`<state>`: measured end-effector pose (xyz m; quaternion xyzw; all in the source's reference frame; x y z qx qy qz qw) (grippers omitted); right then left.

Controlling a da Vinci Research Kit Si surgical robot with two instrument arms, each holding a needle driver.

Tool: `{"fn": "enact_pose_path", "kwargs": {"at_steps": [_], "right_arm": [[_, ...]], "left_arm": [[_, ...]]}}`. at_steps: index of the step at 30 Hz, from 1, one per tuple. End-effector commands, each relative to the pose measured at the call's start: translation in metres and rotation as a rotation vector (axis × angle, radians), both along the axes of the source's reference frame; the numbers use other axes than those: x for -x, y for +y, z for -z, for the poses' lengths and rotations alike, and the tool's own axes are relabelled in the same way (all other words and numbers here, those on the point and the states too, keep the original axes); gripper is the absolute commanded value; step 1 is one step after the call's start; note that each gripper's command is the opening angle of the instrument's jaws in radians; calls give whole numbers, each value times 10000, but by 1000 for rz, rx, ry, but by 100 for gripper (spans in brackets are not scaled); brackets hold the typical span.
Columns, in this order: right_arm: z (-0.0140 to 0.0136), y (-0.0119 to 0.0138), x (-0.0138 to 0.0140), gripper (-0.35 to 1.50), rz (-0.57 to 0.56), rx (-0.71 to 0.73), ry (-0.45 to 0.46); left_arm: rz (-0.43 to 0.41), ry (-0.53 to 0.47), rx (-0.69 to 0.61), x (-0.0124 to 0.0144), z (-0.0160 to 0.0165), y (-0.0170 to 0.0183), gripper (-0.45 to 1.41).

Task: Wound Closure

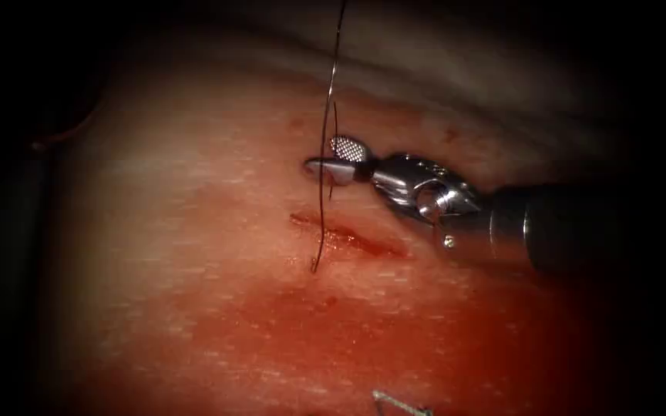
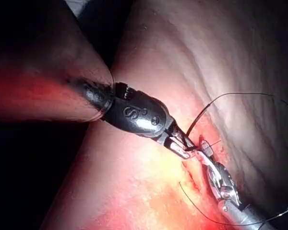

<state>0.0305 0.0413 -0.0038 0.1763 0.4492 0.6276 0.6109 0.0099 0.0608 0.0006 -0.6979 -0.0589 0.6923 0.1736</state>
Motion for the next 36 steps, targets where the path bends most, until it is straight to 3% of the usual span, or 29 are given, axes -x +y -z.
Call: {"fn": "enact_pose_path", "kwargs": {"at_steps": [1,6,9,11,13,14,24,32,35,36], "right_arm": [[-7,2,-8,98,9,13,-12],[-7,1,-7,96,21,18,-39],[-6,-2,-7,79,31,15,-30],[-4,-4,-8,46,51,9,-11],[-1,-6,-8,-18,68,2,2],[2,-6,-8,-35,72,-1,5],[23,5,-8,-35,24,-33,-14],[58,13,-10,-35,-34,-32,17],[58,16,-12,-33,-12,38,37],[58,17,-12,14,-9,60,42]], "left_arm": [[-1,-1,-3,6,-7,-5,-35],[-1,-1,-3,5,-7,-6,-35],[0,-1,-3,5,-6,-6,-35],[-1,-1,-3,5,-6,-6,-35],[-1,-1,-2,5,-7,-6,-35],[-1,-1,-2,5,-7,-6,-35],[1,1,0,7,-7,-8,-35],[0,0,1,7,-8,-9,-35],[-6,-6,4,8,-9,-12,-35],[-7,-11,0,8,-9,-13,-35]]}}
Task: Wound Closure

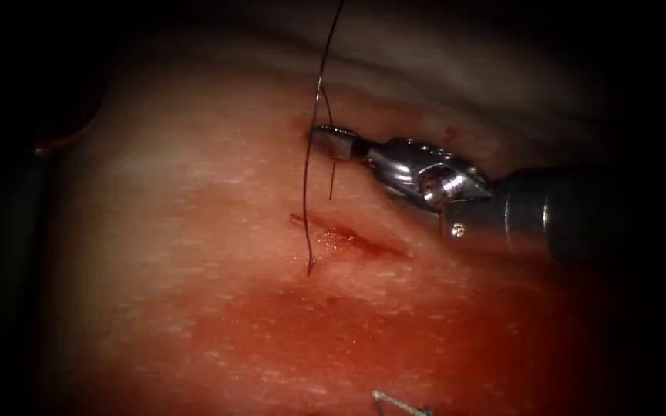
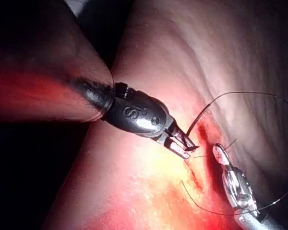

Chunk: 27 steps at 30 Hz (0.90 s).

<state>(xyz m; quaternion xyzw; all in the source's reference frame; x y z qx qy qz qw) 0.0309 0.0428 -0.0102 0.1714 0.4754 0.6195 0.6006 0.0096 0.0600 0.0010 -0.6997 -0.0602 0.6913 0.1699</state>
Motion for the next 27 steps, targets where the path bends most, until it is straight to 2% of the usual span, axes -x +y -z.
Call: {"fn": "enact_pose_path", "kwargs": {"at_steps": [1,3,4,8,14,19,20,22,24,26,27], "right_arm": [[-7,2,-8,39,1,31,13],[-7,6,-4,118,0,114,26],[-6,7,-1,125,-4,125,34],[6,7,14,130,14,154,27],[23,2,29,130,23,194,24],[24,0,30,130,32,208,17],[24,0,32,130,35,213,15],[24,0,33,130,39,218,14],[24,-1,36,130,47,232,5],[24,-1,40,130,48,232,5],[24,-1,43,131,50,241,-3]], "left_arm": [[-5,-6,-3,5,-7,-7,-35],[-36,5,4,2,-11,-15,-35],[-60,13,2,0,-14,-20,-35],[-158,63,-24,-12,-34,-44,-35],[-202,65,-98,-27,-65,-77,-35],[-220,63,-124,-21,-63,-75,-29],[-222,57,-187,-17,-61,-71,5],[-200,61,-308,-15,-59,-68,26],[-179,71,-407,-16,-56,-65,62],[-168,87,-436,-21,-49,-64,77],[-180,101,-447,-29,-40,-66,78]]}}
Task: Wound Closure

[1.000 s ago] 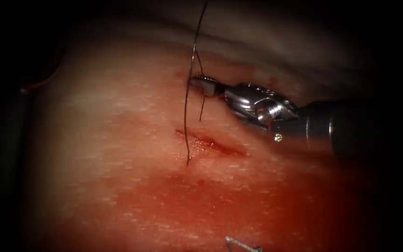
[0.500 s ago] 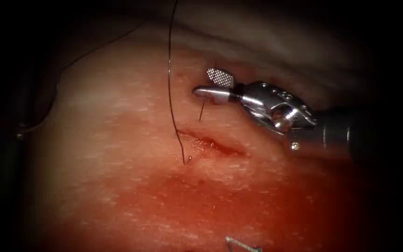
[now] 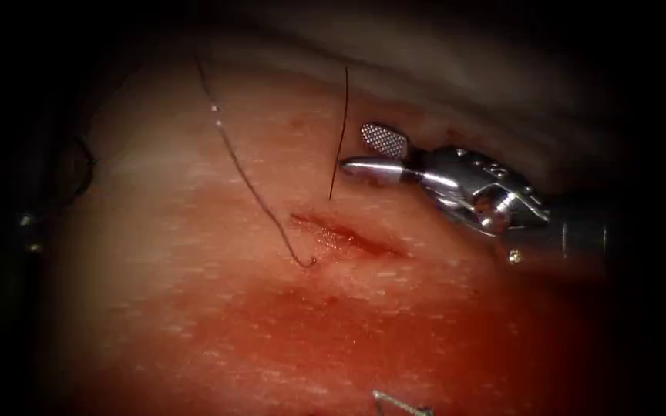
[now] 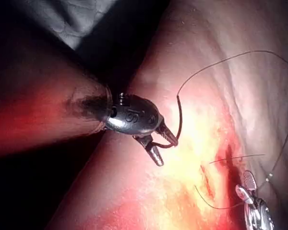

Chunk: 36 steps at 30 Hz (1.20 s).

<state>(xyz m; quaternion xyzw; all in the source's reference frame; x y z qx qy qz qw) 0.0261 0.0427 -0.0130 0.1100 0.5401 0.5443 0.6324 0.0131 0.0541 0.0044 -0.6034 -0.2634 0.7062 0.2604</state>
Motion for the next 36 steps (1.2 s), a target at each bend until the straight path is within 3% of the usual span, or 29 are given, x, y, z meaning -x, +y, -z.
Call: {"fn": "enact_pose_path", "kwargs": {"at_steps": [1,5,8,12,19,23,24,29,32,36], "right_arm": [[-4,0,-4,131,-1,4,-2],[-4,0,-1,133,2,13,-10],[-3,-1,-1,136,9,41,-32],[4,0,-1,145,26,67,-52],[63,1,-8,147,132,135,-65],[90,-3,-16,147,215,150,-64],[104,-10,-22,147,256,134,-61],[130,-29,-50,143,318,89,-74],[141,-33,-72,140,323,71,-73],[149,-30,-87,138,309,66,-74]], "left_arm": [[-22,19,-9,-1,2,-8,78],[-83,104,-26,-24,32,-5,78],[-65,168,3,-34,58,5,79],[-42,232,58,-26,65,21,79],[-133,453,84,29,16,44,79],[-301,622,73,68,-12,28,79],[-345,673,73,88,-25,23,79],[-365,654,69,133,-52,17,79],[-378,640,71,145,-60,10,79],[-380,617,83,139,-60,8,79]]}}
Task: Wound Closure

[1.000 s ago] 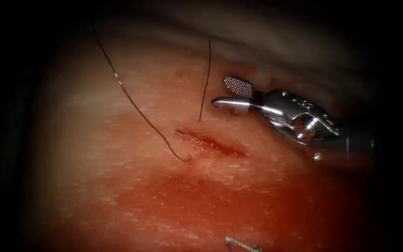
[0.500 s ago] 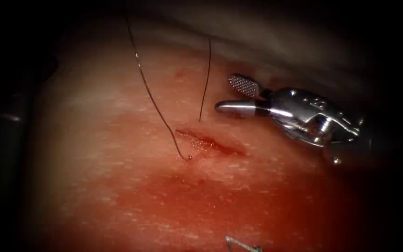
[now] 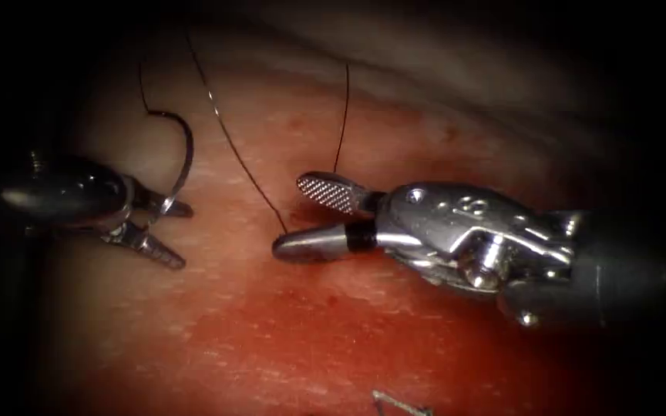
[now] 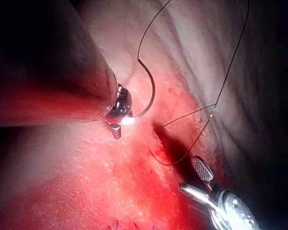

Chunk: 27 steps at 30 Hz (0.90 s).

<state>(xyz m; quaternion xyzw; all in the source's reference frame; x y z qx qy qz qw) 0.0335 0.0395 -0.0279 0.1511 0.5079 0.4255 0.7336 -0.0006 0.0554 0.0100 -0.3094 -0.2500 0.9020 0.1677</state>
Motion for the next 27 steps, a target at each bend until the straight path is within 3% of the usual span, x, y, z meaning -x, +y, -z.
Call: {"fn": "enact_pose_path", "kwargs": {"at_steps": [1,3,5,6,7,12,16,17,18,19,21,23,27], "right_arm": [[2,1,-15,138,-6,2,8],[2,1,-14,136,-8,4,10],[1,1,-13,136,-5,4,12],[0,1,-12,136,-5,5,13],[1,0,-12,136,-4,5,13],[4,0,-12,136,-6,5,15],[4,0,-10,136,-8,6,16],[4,0,-10,136,-8,6,16],[4,0,-10,136,-8,6,16],[4,0,-10,136,-8,6,16],[4,0,-10,136,-10,7,17],[4,0,-10,136,-10,7,18],[4,0,-8,136,-8,7,18]], "left_arm": [[-8,-43,-1,-9,0,-2,79],[36,-37,38,-51,16,12,79],[24,79,93,-66,20,18,79],[16,185,132,-77,24,23,79],[37,204,148,-80,26,26,79],[303,131,269,-96,64,54,79],[438,126,384,-119,111,84,79],[489,86,418,-126,127,95,79],[489,86,418,-126,127,95,79],[521,44,438,-128,137,101,79],[610,-246,414,-121,166,109,79],[633,-396,387,-110,181,108,79],[557,-673,317,-83,209,93,79]]}}
